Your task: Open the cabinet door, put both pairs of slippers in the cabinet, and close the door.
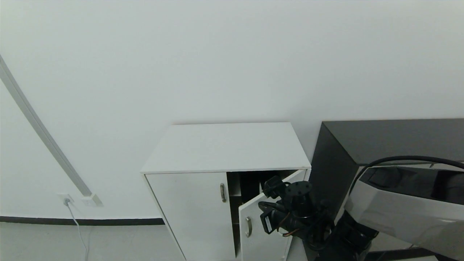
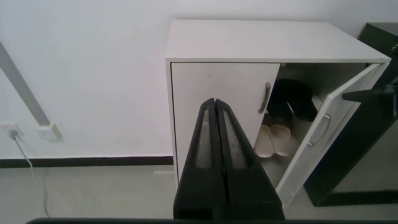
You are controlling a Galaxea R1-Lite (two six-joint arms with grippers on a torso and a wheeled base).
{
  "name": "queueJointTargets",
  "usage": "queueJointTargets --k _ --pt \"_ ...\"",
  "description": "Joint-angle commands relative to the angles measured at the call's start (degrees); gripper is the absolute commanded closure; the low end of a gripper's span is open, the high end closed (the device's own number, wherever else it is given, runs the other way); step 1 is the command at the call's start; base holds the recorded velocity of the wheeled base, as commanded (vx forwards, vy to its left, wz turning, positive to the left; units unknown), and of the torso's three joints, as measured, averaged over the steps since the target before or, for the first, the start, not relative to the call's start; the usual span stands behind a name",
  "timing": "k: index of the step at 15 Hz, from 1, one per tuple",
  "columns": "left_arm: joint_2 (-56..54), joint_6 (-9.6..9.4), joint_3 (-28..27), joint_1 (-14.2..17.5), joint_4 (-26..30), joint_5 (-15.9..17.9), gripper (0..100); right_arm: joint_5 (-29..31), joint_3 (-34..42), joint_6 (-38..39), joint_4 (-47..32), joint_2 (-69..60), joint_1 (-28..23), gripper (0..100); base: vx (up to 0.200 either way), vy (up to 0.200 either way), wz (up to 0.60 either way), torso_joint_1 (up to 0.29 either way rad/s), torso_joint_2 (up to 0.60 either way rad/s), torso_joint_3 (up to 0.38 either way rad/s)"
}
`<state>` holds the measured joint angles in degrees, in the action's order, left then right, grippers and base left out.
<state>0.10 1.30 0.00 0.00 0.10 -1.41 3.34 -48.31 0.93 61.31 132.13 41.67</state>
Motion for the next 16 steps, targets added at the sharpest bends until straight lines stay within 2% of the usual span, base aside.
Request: queueJointTargets --k 1,8,16 --pt "0.0 0.01 0.0 0.0 0.0 -0.1 100 0.0 -4.4 0.0 -2.2 2.6 -0.7 100 0.000 0.000 0.00 0.000 0.00 0.000" --pt "0.0 -0.07 0.0 0.0 0.0 0.0 100 0.0 -16.0 0.0 -7.9 7.8 -4.0 100 0.000 0.000 0.00 0.000 0.00 0.000" --pt "0.0 -0.07 0.0 0.0 0.0 0.0 100 0.0 -20.3 0.0 -8.7 10.1 -5.7 100 0.000 0.000 0.00 0.000 0.00 0.000"
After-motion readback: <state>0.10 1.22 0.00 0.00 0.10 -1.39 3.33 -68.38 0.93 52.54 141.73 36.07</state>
